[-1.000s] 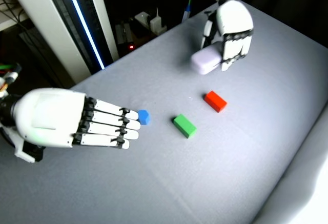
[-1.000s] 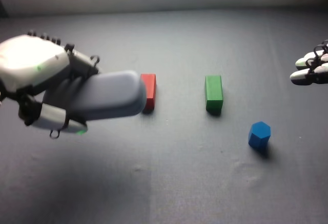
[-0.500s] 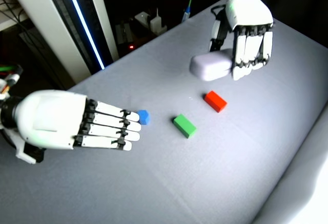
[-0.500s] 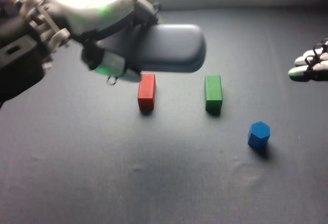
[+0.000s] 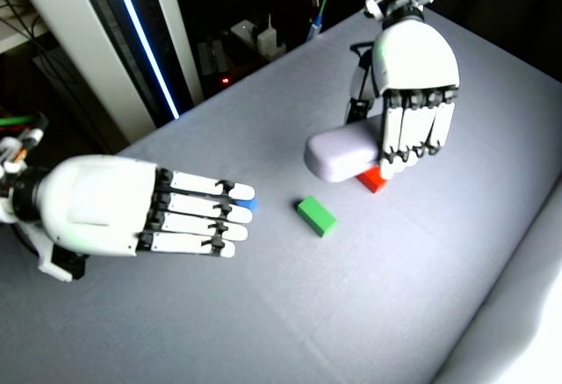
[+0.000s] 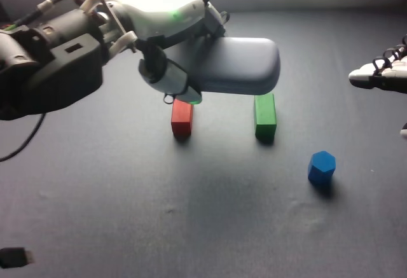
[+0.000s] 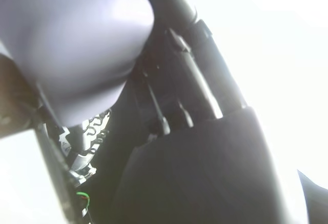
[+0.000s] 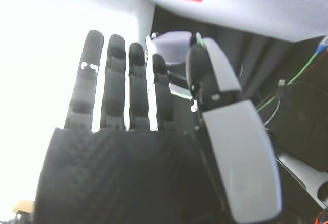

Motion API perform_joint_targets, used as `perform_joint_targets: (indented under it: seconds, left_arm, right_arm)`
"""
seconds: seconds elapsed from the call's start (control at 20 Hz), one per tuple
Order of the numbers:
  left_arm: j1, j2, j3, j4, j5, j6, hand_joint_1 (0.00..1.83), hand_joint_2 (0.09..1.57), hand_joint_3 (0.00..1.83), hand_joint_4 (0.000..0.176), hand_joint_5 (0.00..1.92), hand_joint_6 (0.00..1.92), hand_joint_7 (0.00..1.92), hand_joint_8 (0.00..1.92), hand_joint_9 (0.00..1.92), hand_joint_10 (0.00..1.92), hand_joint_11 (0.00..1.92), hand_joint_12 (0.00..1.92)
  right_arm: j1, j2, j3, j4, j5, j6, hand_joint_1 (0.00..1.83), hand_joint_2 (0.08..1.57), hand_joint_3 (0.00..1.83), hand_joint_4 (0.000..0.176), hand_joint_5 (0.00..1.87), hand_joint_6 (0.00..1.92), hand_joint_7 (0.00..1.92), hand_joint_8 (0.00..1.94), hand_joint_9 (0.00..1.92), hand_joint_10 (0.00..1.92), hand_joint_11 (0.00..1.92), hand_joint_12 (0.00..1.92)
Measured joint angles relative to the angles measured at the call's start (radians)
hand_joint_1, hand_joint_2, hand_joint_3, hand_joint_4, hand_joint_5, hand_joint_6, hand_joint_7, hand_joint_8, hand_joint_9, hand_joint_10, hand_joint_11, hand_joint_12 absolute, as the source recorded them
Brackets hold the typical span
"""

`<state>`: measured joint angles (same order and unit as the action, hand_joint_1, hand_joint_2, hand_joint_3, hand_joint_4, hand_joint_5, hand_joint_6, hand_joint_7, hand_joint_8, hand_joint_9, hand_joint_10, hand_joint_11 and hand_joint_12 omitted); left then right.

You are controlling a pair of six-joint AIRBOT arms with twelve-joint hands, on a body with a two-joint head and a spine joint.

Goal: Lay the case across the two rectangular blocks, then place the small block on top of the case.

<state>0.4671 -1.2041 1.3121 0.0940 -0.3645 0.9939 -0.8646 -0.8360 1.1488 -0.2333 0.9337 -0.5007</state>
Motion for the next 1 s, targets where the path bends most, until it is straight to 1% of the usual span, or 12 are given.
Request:
perform_joint_targets:
  seconds: [0.2,0.25,0.3,0.35,0.4,0.45,0.55,0.65,0.75,0.8,0.9,1.0]
  left_arm:
    - [-0.001,-0.062,0.037,-0.009,0.046,0.005,1.26,1.06,0.00,0.000,1.06,0.75,1.16,0.80,1.32,0.00,0.91,0.95]
    - [-0.001,-0.072,0.045,-0.011,0.055,0.008,1.36,1.07,0.00,0.000,1.01,0.75,1.10,0.77,1.09,0.89,0.88,0.97]
    - [-0.001,-0.090,0.060,-0.016,0.063,0.008,1.38,1.08,0.00,0.000,0.96,0.88,1.05,0.79,1.04,1.07,0.88,0.94]
    - [-0.001,-0.105,0.074,-0.019,0.069,0.008,1.38,1.09,0.00,0.000,0.93,0.90,1.01,0.85,1.03,1.14,0.89,0.96]
    - [-0.001,-0.116,0.079,-0.021,0.084,0.014,1.30,1.08,0.00,0.000,1.00,0.77,1.10,0.93,1.09,0.74,0.93,1.08]
    - [-0.001,-0.121,0.085,-0.021,0.089,0.016,1.29,1.08,0.00,0.000,1.02,0.68,1.10,1.01,1.18,0.69,0.97,1.25]
    - [0.000,-0.145,0.097,-0.030,0.120,0.051,1.19,1.09,0.00,0.000,1.04,0.86,1.07,1.72,1.19,1.80,1.22,1.86]
    - [0.000,-0.156,0.109,-0.032,0.138,0.054,1.27,1.10,0.00,0.000,0.99,0.74,1.06,1.11,1.05,0.98,0.92,1.43]
    - [0.000,-0.159,0.111,-0.034,0.154,0.068,1.28,1.10,0.00,0.000,1.01,0.66,1.06,1.11,1.08,0.95,0.93,1.48]
    - [0.000,-0.160,0.114,-0.042,0.159,0.084,1.27,1.10,0.01,0.000,0.98,0.89,1.01,1.03,1.08,1.09,0.94,1.58]
    - [0.002,-0.162,0.114,-0.066,0.166,0.113,1.28,1.08,0.00,0.000,1.04,0.67,1.08,1.04,1.12,0.86,0.96,1.39]
    - [0.006,-0.162,0.114,-0.079,0.173,0.125,1.27,1.08,0.00,0.000,1.03,0.72,1.10,0.98,1.15,0.65,0.96,1.23]
  right_arm:
    - [0.000,-0.005,0.005,0.000,0.000,0.000,0.68,1.39,0.00,0.013,0.28,0.00,0.33,0.00,0.38,0.00,0.09,0.77]
    - [0.000,-0.007,0.009,0.000,0.002,0.000,0.66,1.39,0.00,0.018,0.28,0.00,0.33,0.00,0.38,0.00,0.10,0.76]
    - [0.000,-0.009,0.011,0.001,0.000,0.000,0.66,1.39,0.00,0.021,0.28,0.00,0.32,0.00,0.38,0.00,0.11,0.71]
    - [0.000,-0.010,0.011,0.003,-0.003,0.000,0.66,1.38,0.00,0.018,0.29,0.00,0.33,0.00,0.39,0.00,0.14,0.66]
    - [0.000,-0.011,0.013,0.000,-0.001,0.000,0.66,1.38,0.00,0.012,0.28,0.00,0.33,0.00,0.39,0.00,0.14,0.65]
    - [0.000,-0.012,0.013,0.000,0.000,0.000,0.65,1.38,0.00,0.012,0.29,0.00,0.34,0.00,0.40,0.00,0.18,0.62]
    - [0.000,-0.016,0.015,0.000,-0.002,0.000,0.67,1.38,0.00,0.015,0.29,0.00,0.35,0.00,0.41,0.00,0.19,0.60]
    - [0.000,-0.016,0.016,0.000,-0.002,0.000,0.68,1.37,0.00,0.031,0.29,0.00,0.34,0.00,0.41,0.00,0.19,0.60]
    - [0.000,-0.016,0.016,0.001,-0.003,0.000,0.67,1.36,0.00,0.047,0.30,0.00,0.34,0.00,0.41,0.00,0.18,0.59]
    - [0.000,-0.016,0.016,0.000,-0.004,0.000,0.67,1.37,0.00,0.048,0.29,0.00,0.33,0.00,0.41,0.00,0.19,0.59]
    - [0.000,-0.016,0.016,0.000,-0.003,0.000,0.73,1.37,0.00,0.038,0.29,0.00,0.32,0.00,0.40,0.00,0.18,0.65]
    - [0.000,-0.016,0.016,0.000,-0.004,0.000,0.76,1.36,0.00,0.046,0.31,0.01,0.34,0.01,0.42,0.01,0.20,0.67]
